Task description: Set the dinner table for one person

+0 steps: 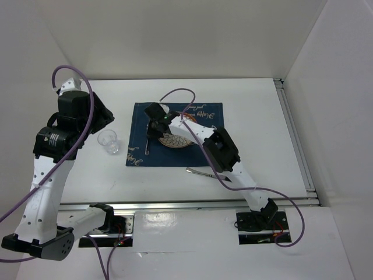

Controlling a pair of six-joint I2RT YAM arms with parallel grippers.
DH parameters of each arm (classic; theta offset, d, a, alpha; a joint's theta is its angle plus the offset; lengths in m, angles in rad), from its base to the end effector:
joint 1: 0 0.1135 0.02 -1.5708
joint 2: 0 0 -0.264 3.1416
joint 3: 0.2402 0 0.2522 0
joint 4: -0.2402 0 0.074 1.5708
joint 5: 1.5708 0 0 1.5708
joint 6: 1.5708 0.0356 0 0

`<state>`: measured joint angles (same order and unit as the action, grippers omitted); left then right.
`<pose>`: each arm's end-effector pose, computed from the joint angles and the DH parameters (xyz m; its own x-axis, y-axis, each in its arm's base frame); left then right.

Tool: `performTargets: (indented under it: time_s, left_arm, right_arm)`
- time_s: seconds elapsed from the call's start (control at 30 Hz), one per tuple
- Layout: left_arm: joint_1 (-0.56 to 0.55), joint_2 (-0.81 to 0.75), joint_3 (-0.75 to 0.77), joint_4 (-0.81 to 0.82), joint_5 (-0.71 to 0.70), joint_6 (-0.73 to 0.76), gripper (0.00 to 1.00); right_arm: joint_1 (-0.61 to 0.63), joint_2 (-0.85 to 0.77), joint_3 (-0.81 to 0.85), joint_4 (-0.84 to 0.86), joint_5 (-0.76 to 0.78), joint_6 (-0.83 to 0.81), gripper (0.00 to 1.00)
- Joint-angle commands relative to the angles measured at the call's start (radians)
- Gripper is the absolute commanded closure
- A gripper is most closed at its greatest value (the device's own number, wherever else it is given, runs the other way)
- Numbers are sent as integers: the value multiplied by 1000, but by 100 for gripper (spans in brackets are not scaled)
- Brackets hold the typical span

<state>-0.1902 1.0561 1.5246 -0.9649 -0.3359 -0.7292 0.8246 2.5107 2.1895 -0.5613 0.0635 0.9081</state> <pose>0.1752 -0.0218 0.4562 -0.2781 -0.5871 -0.7603 -0.3907 0.7922 -0.4688 0.3778 0.4053 0.1642 -0.8787 0.2085 -0.4295 -0.0207 0.8821 0.4706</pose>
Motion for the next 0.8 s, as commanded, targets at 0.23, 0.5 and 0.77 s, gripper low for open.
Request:
performTargets:
  time_s: [0.23,0.5,0.77]
  left_arm:
    - [6,-15,5,23,-14,31,31]
    - [6,-15,-14,23,6,31,31]
    - [6,-24,-4,32,15,50,31]
  right_arm:
    - [-8,-7,1,64,-7,-1,54]
    - [10,-82,-8,73,22,-35,51]
    - [77,-306,-62,144,7,-171,51]
